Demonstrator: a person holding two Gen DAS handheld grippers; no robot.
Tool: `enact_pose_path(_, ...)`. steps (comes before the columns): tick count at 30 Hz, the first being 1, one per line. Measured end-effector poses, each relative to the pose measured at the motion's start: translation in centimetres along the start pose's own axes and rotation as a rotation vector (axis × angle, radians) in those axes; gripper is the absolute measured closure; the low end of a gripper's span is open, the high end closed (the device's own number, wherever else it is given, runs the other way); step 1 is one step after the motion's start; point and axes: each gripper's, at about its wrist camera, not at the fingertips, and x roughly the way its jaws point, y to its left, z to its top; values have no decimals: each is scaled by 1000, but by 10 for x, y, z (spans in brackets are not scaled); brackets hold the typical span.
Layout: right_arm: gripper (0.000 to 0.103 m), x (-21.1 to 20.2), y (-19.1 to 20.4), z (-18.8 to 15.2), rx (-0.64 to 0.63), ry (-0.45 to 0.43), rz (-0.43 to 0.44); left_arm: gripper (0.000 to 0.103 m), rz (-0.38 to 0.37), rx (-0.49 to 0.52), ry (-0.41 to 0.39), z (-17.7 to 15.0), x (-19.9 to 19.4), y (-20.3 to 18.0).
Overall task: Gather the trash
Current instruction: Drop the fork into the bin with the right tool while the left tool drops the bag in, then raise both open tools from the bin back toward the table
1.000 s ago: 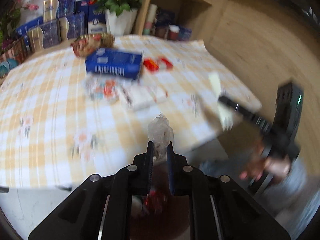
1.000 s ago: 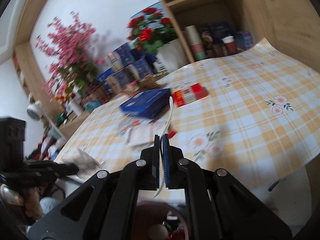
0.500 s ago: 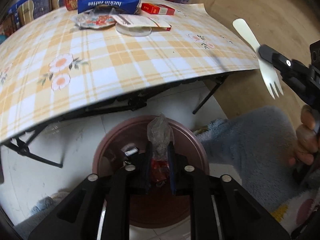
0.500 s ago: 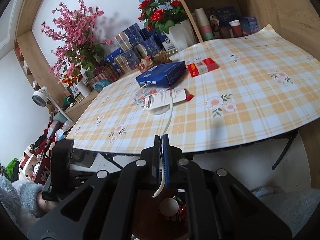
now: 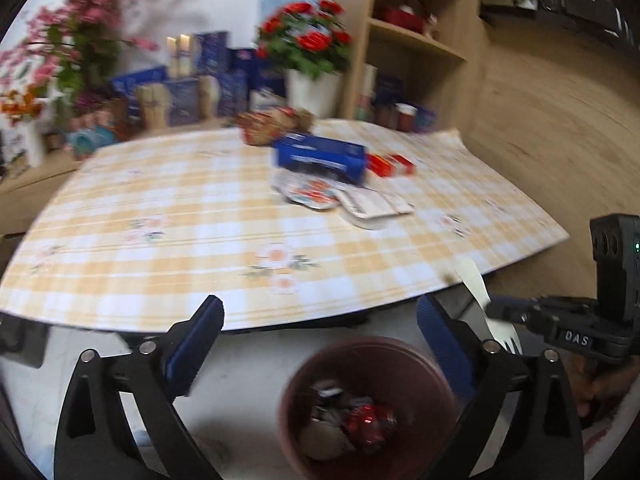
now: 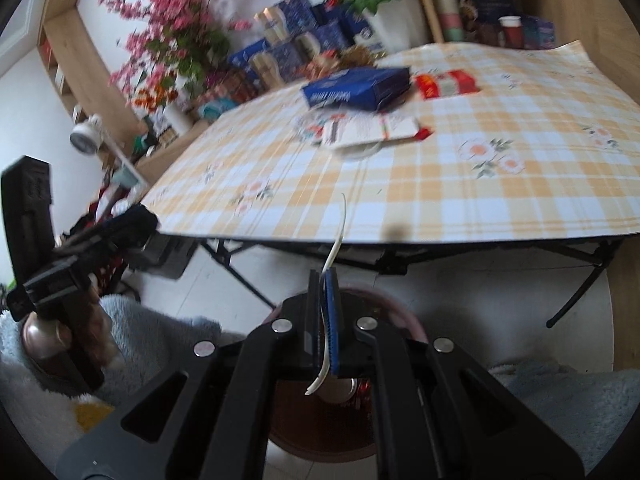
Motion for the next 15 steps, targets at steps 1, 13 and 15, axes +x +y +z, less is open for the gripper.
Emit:
enact_pose_path(1, 96, 7, 3, -2, -9, 32, 2, 6, 15, -6, -8, -2, -2, 3)
enact_pose_path(13, 55, 23, 20, -3, -9, 71, -6, 6, 92, -161, -1, -30, -14, 45)
enact_pose_path(15, 41, 15, 19, 2, -8, 33, -32, 6, 97, -165, 2, -30, -13, 46)
